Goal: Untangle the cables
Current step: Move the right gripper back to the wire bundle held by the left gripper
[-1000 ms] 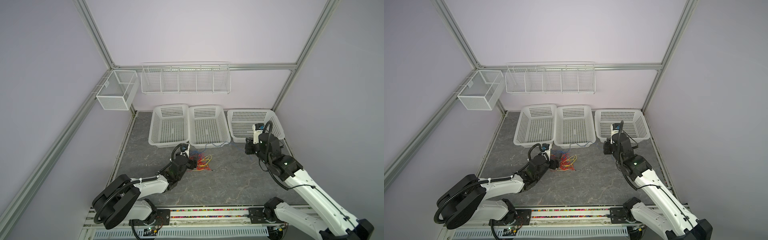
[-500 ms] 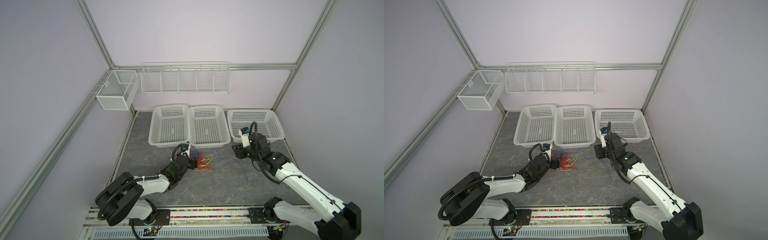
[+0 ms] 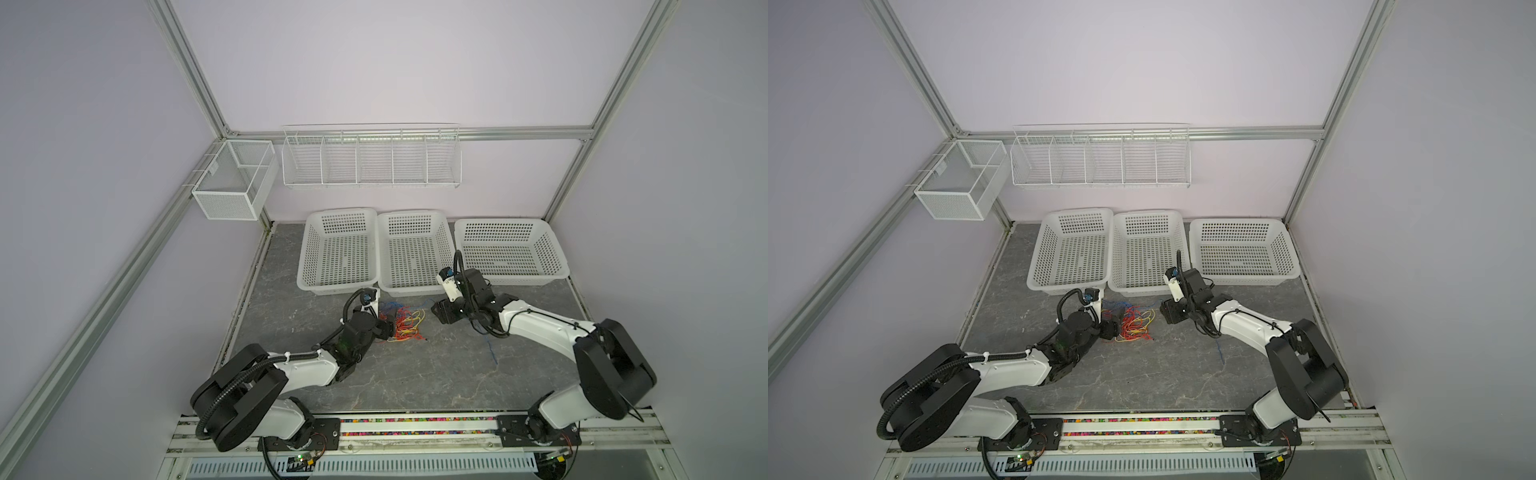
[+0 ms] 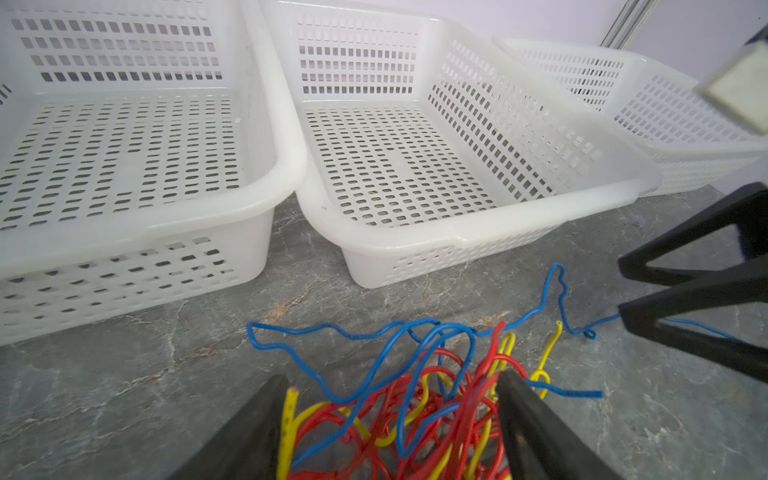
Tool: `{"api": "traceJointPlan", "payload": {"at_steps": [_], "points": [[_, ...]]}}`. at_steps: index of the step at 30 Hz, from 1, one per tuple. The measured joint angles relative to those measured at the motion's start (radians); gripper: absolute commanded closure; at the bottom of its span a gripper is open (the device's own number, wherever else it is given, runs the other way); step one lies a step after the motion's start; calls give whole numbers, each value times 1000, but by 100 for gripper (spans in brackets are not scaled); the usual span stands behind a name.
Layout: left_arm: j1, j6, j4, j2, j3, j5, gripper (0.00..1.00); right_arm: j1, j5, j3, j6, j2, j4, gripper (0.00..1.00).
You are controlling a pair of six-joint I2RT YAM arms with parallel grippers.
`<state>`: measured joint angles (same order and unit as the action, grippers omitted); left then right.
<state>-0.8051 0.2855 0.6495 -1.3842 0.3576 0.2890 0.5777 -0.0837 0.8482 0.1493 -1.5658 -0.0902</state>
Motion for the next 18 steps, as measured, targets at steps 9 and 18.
{"api": "traceJointPlan", "payload": {"at_steps": [9, 18], "points": [[0, 3, 1, 12, -4, 2, 23, 0, -11, 0, -9, -138, 175, 39], [0, 10, -5, 18, -4, 2, 23, 3, -13, -5, -32, -183, 281, 83]]}}
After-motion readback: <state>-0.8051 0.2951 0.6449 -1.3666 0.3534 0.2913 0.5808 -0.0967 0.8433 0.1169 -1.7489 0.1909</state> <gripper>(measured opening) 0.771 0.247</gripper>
